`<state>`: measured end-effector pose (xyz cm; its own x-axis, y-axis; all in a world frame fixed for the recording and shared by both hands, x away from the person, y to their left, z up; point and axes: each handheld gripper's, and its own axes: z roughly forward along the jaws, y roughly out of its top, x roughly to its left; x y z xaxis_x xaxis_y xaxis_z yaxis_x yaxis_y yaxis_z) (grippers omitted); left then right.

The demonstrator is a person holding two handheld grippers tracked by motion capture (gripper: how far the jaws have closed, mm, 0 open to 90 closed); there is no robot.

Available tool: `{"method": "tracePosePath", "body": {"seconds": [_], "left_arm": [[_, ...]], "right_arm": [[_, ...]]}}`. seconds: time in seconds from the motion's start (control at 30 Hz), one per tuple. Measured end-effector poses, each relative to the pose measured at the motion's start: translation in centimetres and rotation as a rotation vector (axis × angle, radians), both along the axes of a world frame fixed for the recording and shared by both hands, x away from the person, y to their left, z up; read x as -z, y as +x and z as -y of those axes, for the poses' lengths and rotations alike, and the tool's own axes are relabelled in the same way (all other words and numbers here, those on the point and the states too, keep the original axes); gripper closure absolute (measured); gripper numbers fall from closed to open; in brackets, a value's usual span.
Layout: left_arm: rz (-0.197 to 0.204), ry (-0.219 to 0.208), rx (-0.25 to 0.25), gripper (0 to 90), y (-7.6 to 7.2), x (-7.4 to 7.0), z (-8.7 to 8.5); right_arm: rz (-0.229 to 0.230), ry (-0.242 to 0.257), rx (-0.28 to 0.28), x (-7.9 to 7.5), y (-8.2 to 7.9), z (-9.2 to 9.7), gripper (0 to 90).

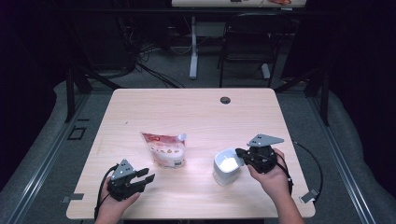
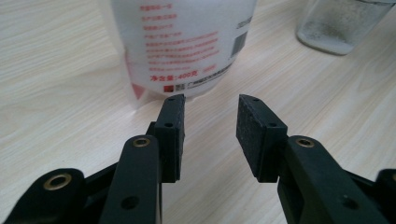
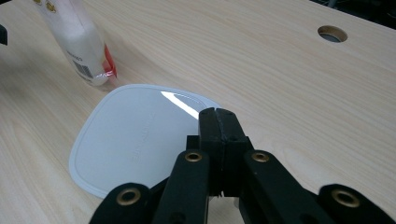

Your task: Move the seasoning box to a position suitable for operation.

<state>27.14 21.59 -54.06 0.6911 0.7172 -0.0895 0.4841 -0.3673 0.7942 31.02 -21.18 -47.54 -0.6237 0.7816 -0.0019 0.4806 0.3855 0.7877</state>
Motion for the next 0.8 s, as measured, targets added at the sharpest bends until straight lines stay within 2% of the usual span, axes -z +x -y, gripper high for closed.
{"method": "tracePosePath", "body": {"seconds": [0.17, 0.23, 0.33, 0.5, 0.6, 0.63, 0.7, 0.73, 0.77, 0.8], "left_arm": [[-0.007, 0.018, 0.034, 64.7, -0.3, 0.1, 1.3], [0.009, 0.031, 0.057, 66.2, -0.5, 0.0, 2.1], [0.021, 0.03, 0.077, 68.9, -0.8, -0.3, 2.9], [0.034, 0.016, 0.121, 76.5, -0.9, -0.6, 4.6], [0.03, 0.01, 0.146, 81.6, -0.9, -0.7, 5.2], [0.027, 0.003, 0.169, 82.9, -0.8, -0.9, 5.9], [0.027, -0.001, 0.176, 84.4, -0.7, -0.9, 6.3], [0.016, -0.024, 0.196, 88.7, -0.5, -1.2, 7.1], [0.016, -0.024, 0.196, 89.8, -0.5, -1.2, 7.1], [0.016, -0.035, 0.211, 89.9, -0.3, -1.4, 7.9]], "right_arm": [[0.004, 0.017, 0.001, 0.1, 0.1, 0.2, 90.0], [-0.001, 0.03, 0.004, 0.2, 0.2, 0.4, 90.0], [0.001, 0.034, 0.0, 0.2, 0.3, 0.5, 90.0], [0.003, 0.047, 0.003, 0.3, 0.3, 0.7, 90.0], [0.002, 0.058, 0.008, 0.4, 0.2, 0.8, 90.0], [0.004, 0.063, 0.01, 0.5, 0.2, 0.8, 90.0], [0.004, 0.063, 0.011, 0.5, 0.2, 0.8, 90.0], [0.004, 0.06, 0.011, 0.4, 0.2, 0.9, 90.0], [0.004, 0.06, 0.011, 0.4, 0.2, 0.9, 90.0], [0.004, 0.063, 0.01, 0.5, 0.2, 0.9, 90.0]]}}
